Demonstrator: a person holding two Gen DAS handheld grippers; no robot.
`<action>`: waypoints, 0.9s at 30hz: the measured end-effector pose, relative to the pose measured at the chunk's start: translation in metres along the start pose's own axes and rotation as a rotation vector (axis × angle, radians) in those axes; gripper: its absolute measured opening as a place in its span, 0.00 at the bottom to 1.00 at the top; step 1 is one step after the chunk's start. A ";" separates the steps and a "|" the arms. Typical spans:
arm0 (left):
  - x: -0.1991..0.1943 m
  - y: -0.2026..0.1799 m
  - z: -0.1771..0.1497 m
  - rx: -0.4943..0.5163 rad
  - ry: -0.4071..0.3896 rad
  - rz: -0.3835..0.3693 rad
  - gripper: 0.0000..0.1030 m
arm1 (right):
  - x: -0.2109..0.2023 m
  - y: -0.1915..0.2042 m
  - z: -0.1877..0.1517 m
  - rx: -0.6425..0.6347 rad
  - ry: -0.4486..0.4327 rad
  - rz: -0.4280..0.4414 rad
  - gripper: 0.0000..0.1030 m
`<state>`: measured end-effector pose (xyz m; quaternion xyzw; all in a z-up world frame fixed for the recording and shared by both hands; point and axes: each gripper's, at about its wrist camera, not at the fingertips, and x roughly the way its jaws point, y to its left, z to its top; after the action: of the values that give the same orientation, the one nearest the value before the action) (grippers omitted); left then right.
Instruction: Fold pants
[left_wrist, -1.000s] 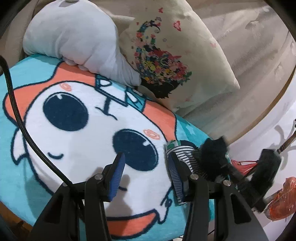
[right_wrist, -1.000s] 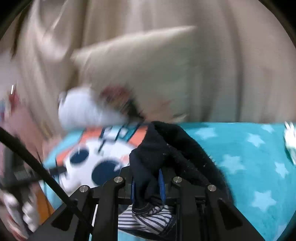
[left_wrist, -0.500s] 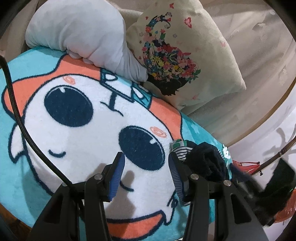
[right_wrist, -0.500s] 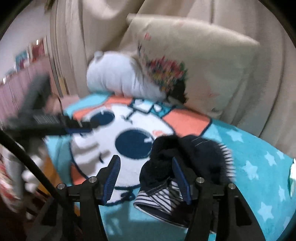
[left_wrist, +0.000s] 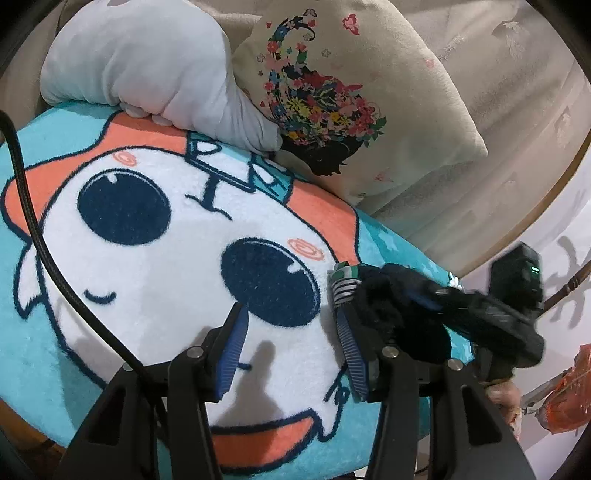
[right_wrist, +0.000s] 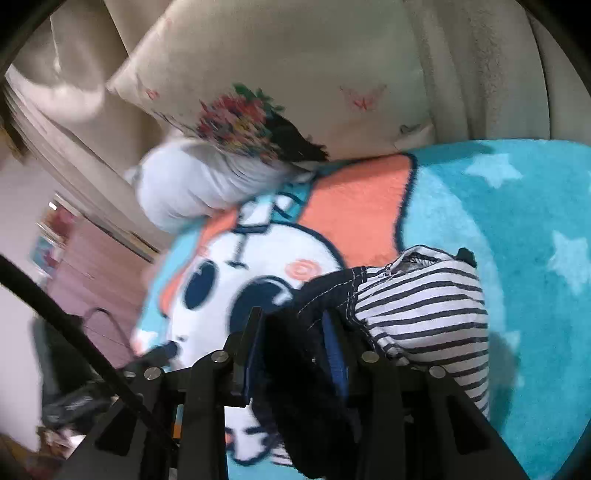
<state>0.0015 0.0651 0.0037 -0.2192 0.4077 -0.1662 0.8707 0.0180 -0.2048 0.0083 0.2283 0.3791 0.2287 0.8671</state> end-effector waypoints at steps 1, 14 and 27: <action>0.002 -0.002 0.000 0.004 0.002 -0.001 0.47 | -0.017 -0.001 0.000 0.000 -0.043 0.013 0.34; 0.085 -0.079 0.012 0.181 0.143 -0.085 0.53 | -0.064 0.022 -0.077 -0.256 -0.111 -0.135 0.44; 0.120 -0.091 0.020 0.176 0.223 -0.160 0.31 | -0.028 0.033 -0.084 -0.432 -0.198 -0.396 0.53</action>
<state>0.0806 -0.0635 -0.0140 -0.1540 0.4670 -0.2935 0.8198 -0.0706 -0.1762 -0.0091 -0.0184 0.2727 0.1074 0.9559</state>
